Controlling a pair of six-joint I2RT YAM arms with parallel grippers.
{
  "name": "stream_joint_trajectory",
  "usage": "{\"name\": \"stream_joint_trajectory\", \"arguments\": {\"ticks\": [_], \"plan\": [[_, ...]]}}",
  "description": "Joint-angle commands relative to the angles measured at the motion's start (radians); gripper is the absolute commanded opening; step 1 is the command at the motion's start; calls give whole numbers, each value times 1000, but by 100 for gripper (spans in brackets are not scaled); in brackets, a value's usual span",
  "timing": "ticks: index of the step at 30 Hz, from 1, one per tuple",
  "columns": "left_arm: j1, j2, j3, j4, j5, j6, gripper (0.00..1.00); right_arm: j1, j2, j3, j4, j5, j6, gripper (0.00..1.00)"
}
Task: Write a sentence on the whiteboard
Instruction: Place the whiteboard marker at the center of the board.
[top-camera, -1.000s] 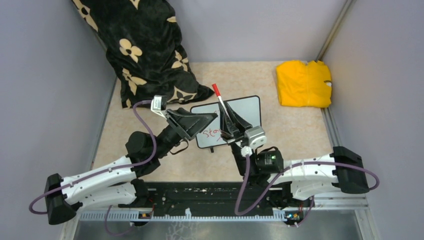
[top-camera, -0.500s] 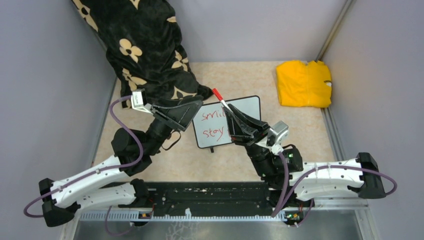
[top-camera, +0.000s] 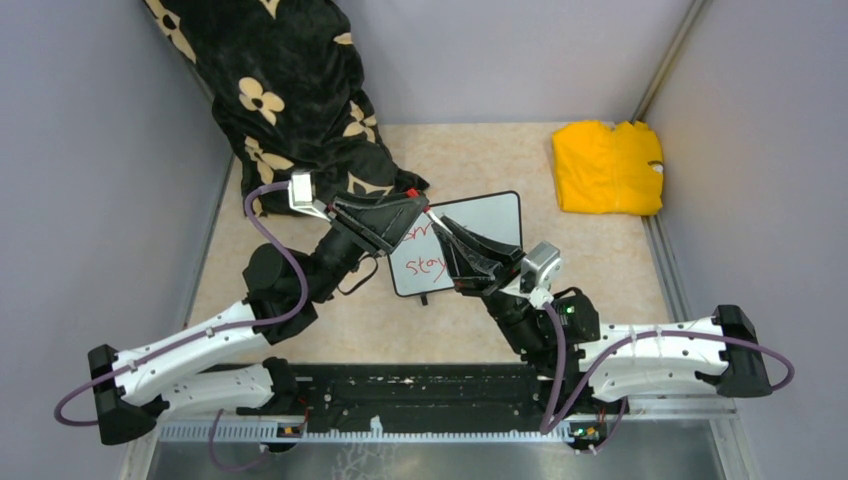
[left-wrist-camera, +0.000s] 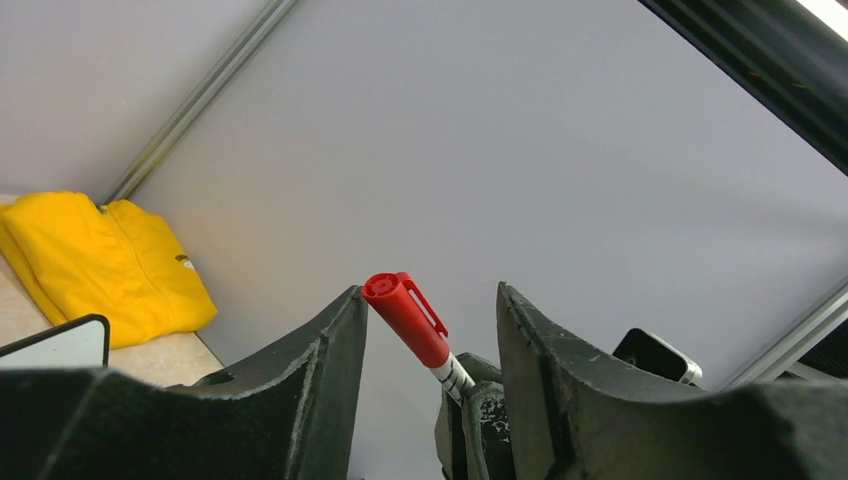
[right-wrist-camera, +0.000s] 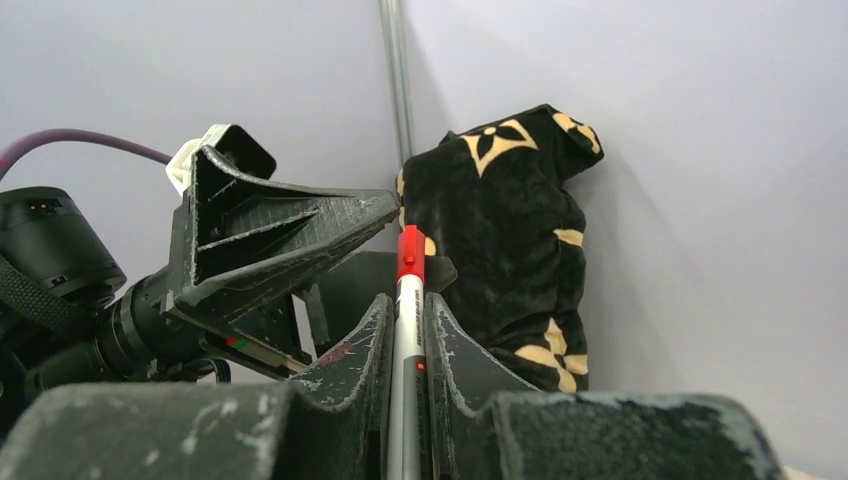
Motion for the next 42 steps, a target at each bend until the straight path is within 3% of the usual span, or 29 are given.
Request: {"name": "stream_joint_trajectory", "arguments": {"ticks": [1, 6, 17, 24, 42], "plan": [[-3, -20, 10, 18, -25, -3, 52, -2, -6, 9, 16, -29, 23, 0], [-1, -27, -1, 25, -25, -40, 40, -3, -13, 1, 5, -54, 21, 0], [-1, -26, -21, 59, 28, -113, 30, -2, -34, -9, -38, -73, 5, 0], [-2, -6, -26, 79, 72, -151, 0, -2, -36, -7, -35, -60, -10, 0], [-5, 82, -88, 124, 208, -280, 0, -2, 19, 14, 93, 1, -68, 0]]}}
